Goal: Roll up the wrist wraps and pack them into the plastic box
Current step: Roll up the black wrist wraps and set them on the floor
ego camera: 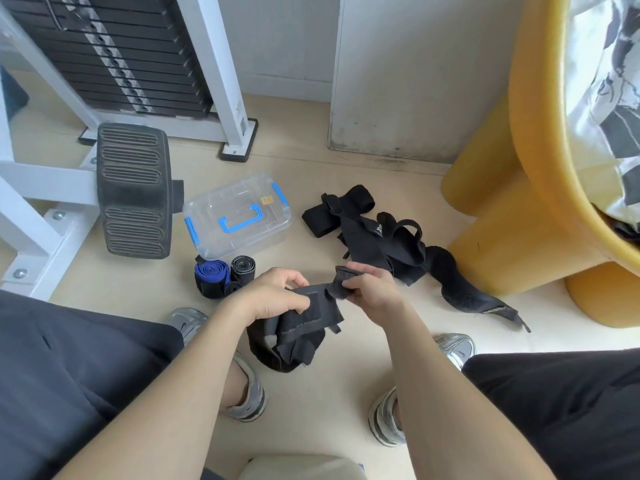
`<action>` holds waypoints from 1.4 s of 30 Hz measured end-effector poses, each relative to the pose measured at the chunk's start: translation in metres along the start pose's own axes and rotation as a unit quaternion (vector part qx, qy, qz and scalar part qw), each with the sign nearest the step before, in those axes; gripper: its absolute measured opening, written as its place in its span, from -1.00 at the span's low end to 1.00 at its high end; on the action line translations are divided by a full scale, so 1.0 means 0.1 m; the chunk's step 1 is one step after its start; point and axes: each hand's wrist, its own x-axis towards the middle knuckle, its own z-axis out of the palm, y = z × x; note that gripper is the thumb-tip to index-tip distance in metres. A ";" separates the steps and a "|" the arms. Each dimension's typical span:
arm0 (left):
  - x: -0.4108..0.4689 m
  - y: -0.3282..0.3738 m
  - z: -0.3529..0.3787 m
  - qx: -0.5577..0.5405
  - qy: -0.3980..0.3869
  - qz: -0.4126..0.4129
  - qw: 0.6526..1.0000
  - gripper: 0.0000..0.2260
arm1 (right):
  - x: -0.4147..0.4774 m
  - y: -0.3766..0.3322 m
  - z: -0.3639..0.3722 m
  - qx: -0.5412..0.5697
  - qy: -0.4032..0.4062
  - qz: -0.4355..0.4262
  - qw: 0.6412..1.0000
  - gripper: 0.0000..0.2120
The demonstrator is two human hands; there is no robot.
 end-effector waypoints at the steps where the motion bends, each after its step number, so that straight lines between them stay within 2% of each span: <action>1: 0.00 -0.01 -0.02 0.004 0.000 -0.006 1.000 -0.69 | 0.01 -0.05 0.01 0.006 0.040 -0.008 0.999 -0.58; 4: -0.02 -0.04 -0.08 0.017 -0.018 -0.014 1.000 -0.62 | 0.05 -0.22 -0.08 0.127 0.191 -0.035 0.973 -0.57; 5: -0.02 -0.05 -0.09 0.012 -0.020 -0.015 1.000 -0.61 | 0.07 -0.28 -0.13 0.166 0.221 -0.057 0.959 -0.56; 7: -0.04 -0.04 -0.10 -0.019 -0.013 -0.009 1.000 -0.59 | 0.09 -0.38 -0.22 0.183 0.225 -0.114 0.950 -0.47; 9: -0.03 0.00 -0.11 -0.063 -0.008 0.010 0.998 -0.60 | 0.09 -0.47 -0.26 0.114 0.217 -0.130 0.961 -0.33; 10: -0.03 0.03 -0.13 -0.086 -0.007 0.021 0.996 -0.63 | 0.08 -0.51 -0.26 0.052 0.225 -0.120 0.965 -0.31; 12: -0.03 0.09 -0.17 -0.134 -0.005 0.042 0.990 -0.68 | 0.04 -0.55 -0.26 -0.116 0.226 -0.071 0.964 -0.48; 13: -0.03 0.11 -0.18 -0.161 0.000 0.049 0.986 -0.67 | -0.03 -0.55 -0.22 -0.190 0.193 -0.025 0.962 -0.60; 14: -0.02 0.13 -0.19 -0.188 0.006 0.053 0.981 -0.63 | -0.11 -0.53 -0.17 -0.227 0.133 0.035 0.964 -0.63; 16: -0.02 0.18 -0.22 -0.234 0.007 0.058 0.971 -0.53 | -0.26 -0.45 -0.08 -0.237 -0.021 0.148 0.960 -0.34; 18: -0.05 0.23 -0.24 -0.262 -0.007 0.075 0.962 -0.62 | -0.35 -0.37 0.00 -0.212 -0.134 0.178 0.951 -0.11; 20: -0.08 0.25 -0.27 -0.274 -0.024 0.094 0.957 -0.70 | -0.37 -0.34 0.09 -0.189 -0.165 0.113 0.961 -0.13; 23: -0.07 0.20 -0.27 -0.282 -0.029 0.117 0.952 -0.58 | -0.40 -0.46 0.21 -0.112 -0.172 -0.010 0.979 -0.42; 25: -0.08 0.17 -0.26 -0.274 -0.024 0.126 0.953 -0.58 | -0.44 -0.59 0.26 -0.068 -0.217 -0.074 0.971 -0.58; 27: -0.10 0.16 -0.27 -0.266 -0.014 0.134 0.954 -0.58 | -0.48 -0.71 0.32 -0.050 -0.240 -0.122 0.962 -0.57; 30: -0.12 0.15 -0.32 -0.264 0.012 0.137 0.955 -0.50 | -0.56 -0.86 0.43 -0.045 -0.189 -0.201 0.960 -0.56; 32: -0.09 0.11 -0.36 -0.252 0.043 0.106 0.961 -0.34 | -0.62 -0.96 0.49 -0.046 -0.139 -0.249 0.957 -0.57; 35: -0.04 0.01 -0.38 -0.156 0.088 0.007 0.984 -0.15 | -0.70 -1.14 0.54 -0.017 -0.086 -0.294 0.952 -0.54; 37: -0.02 -0.08 -0.37 -0.093 0.097 -0.042 0.990 -0.13 | -0.76 -1.27 0.54 0.004 -0.066 -0.310 0.949 -0.55; 40: -0.02 -0.13 -0.33 -0.007 0.072 -0.062 0.995 -0.26 | -0.85 -1.42 0.52 0.038 -0.073 -0.307 0.948 -0.62; 42: -0.03 -0.14 -0.28 0.060 0.035 -0.077 0.995 -0.16 | -0.89 -1.47 0.52 0.045 -0.078 -0.310 0.947 -0.65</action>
